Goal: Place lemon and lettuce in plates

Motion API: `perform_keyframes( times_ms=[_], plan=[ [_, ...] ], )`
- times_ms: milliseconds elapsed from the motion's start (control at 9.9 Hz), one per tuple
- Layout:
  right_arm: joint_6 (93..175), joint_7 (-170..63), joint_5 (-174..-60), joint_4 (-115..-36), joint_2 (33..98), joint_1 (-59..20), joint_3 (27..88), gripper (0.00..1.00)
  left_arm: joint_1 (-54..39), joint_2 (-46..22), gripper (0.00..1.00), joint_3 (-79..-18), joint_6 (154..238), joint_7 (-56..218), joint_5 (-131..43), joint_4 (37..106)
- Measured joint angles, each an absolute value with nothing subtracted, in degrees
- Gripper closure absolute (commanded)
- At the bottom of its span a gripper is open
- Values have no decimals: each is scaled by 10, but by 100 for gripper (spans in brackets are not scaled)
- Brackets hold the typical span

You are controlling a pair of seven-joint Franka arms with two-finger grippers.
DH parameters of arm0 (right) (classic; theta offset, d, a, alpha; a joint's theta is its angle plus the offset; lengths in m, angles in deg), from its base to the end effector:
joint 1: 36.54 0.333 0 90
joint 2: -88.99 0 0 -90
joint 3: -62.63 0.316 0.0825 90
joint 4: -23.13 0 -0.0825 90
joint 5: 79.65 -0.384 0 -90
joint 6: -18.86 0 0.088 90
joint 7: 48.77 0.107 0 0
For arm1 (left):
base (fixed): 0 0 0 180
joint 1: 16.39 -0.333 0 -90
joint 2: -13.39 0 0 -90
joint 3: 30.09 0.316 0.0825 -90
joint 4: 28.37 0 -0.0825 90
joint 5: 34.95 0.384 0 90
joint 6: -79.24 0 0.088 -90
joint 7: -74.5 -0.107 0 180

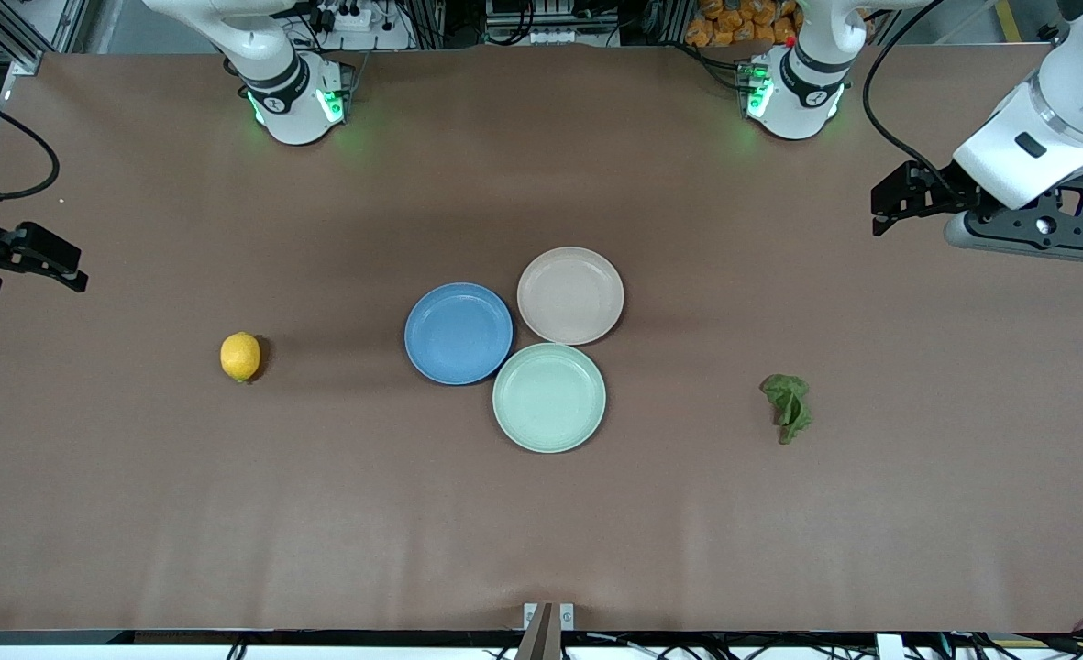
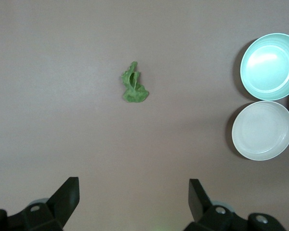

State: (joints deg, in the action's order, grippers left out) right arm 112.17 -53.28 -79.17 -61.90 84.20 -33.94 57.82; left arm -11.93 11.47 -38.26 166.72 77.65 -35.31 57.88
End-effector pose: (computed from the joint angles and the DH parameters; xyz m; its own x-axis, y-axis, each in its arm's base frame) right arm 0.5862 -0.0213 0.6234 0.9974 0.0414 0.0598 0.0403 -0.9990 0.0201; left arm 0.5474 -0.1219 0.6329 0.9862 -0.1649 -0.0123 -0.1648 -0.9863 0.0104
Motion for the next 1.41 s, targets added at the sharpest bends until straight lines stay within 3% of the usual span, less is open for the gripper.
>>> perform_keyframes(
  times_ms=[1010,1414],
  plan=[
    [1121,-533,-792,-619,842,-339,578,0,-120,93,0,-382,1670,775,-352,607],
    [1121,-533,-792,-619,841,-339,578,0,-124,53,0,-379,1720,775,-351,608]
  ],
)
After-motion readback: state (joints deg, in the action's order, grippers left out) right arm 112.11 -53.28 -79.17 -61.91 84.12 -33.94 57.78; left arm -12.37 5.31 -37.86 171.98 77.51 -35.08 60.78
